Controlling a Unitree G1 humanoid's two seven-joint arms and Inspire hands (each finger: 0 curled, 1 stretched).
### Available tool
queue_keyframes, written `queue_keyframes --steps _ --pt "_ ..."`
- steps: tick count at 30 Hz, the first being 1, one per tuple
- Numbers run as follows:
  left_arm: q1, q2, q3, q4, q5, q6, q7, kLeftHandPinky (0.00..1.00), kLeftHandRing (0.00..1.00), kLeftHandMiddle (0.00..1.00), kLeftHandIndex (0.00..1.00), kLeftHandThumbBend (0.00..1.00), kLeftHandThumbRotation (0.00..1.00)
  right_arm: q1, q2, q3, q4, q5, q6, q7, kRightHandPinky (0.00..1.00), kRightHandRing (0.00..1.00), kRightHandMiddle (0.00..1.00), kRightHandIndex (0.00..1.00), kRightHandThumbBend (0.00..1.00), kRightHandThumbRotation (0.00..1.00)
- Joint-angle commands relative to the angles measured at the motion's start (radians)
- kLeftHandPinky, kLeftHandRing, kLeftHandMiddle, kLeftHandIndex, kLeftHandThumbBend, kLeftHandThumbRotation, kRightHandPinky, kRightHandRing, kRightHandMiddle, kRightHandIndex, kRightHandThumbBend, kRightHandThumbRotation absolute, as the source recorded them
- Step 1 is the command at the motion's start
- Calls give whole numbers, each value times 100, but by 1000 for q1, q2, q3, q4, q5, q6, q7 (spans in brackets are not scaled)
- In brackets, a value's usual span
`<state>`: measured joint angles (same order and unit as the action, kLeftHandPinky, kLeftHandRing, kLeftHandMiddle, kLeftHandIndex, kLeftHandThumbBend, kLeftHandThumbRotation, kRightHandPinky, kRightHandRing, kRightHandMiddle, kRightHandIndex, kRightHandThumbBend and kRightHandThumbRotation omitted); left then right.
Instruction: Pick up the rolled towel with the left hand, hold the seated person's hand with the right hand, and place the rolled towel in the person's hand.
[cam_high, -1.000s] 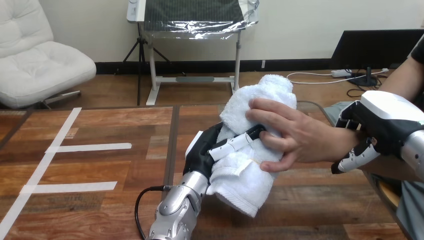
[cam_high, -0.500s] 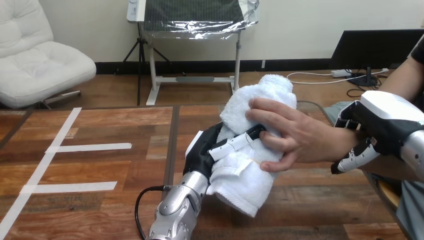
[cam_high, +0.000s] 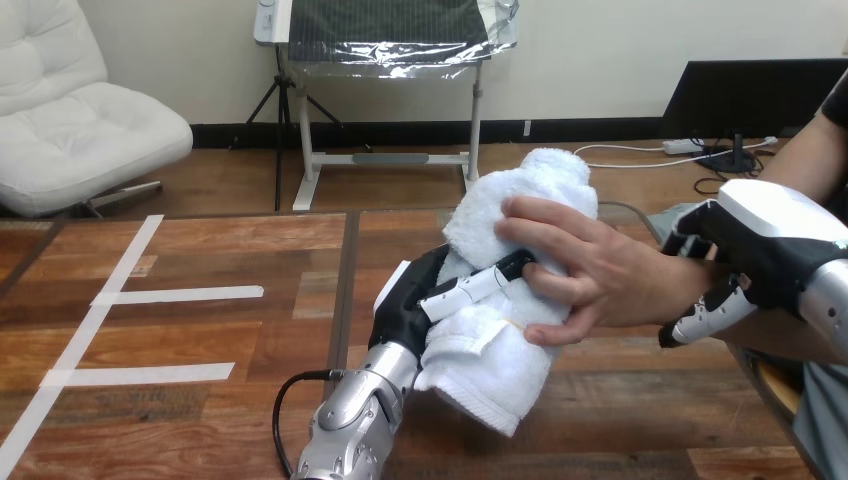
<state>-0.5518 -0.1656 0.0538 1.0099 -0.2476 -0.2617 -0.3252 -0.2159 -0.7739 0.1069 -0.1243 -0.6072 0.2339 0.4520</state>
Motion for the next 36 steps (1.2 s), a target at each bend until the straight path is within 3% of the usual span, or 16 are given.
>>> queue_keyframes --steps 1,6,13,22,30,36 --pt "-98 -95 -53 -93 22 -18 -58 21 29 37 47 70 7 -27 0 -46 -106 -12 -8 -32 44 53 62 65 83 0" --pt "-64 -65 -78 -136 50 -31 -82 24 31 39 48 67 8 -6 12 -57 -153 -10 4 -35 47 57 65 67 83 0" --pt "21 -1 -134 -277 115 -9 -89 28 36 44 54 64 14 37 39 -81 -215 11 -11 -73 50 60 67 68 84 0" --pt "154 102 -193 -494 192 -23 -110 45 54 61 76 62 28 104 87 -100 -311 9 -13 -127 57 65 71 69 87 0" --pt "242 167 -203 -635 233 -44 -118 56 66 72 86 65 35 152 130 -102 -396 -6 13 -145 61 70 75 71 85 0" --pt "329 220 -187 -746 232 -90 -133 66 74 78 90 67 36 201 187 -103 -471 -10 23 -172 65 75 79 73 84 0"
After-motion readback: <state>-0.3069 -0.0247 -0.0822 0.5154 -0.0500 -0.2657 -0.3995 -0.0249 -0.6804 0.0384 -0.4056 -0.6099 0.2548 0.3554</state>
